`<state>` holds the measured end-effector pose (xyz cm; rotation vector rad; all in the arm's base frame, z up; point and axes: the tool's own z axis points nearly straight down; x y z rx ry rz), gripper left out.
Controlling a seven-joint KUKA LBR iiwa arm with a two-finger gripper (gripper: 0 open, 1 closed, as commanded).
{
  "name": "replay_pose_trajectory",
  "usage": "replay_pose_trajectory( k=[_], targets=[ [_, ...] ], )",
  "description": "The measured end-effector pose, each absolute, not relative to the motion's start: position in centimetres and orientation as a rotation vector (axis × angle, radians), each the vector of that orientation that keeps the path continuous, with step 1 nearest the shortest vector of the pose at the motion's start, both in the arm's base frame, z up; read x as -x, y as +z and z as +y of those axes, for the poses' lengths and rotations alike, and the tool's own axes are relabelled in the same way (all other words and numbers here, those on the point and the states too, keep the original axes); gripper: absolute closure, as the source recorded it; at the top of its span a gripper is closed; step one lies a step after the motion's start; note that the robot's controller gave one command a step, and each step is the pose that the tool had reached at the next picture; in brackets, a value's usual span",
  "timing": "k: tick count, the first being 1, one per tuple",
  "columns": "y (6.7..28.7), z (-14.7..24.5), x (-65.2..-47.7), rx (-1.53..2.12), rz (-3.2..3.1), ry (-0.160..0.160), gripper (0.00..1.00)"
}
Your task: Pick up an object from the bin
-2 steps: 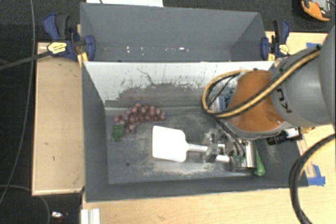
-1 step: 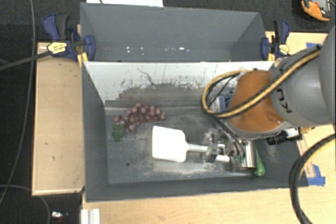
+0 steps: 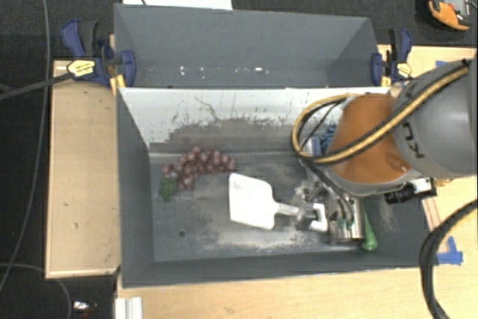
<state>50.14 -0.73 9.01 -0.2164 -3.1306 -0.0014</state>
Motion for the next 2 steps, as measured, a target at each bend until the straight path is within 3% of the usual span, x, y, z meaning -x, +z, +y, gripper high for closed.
replay_pose_trajectory(
  k=[2],
  targets=[
    [15.5,-0.7,-50.3,0.211,-3.138,-0.003,1.00]
  ],
)
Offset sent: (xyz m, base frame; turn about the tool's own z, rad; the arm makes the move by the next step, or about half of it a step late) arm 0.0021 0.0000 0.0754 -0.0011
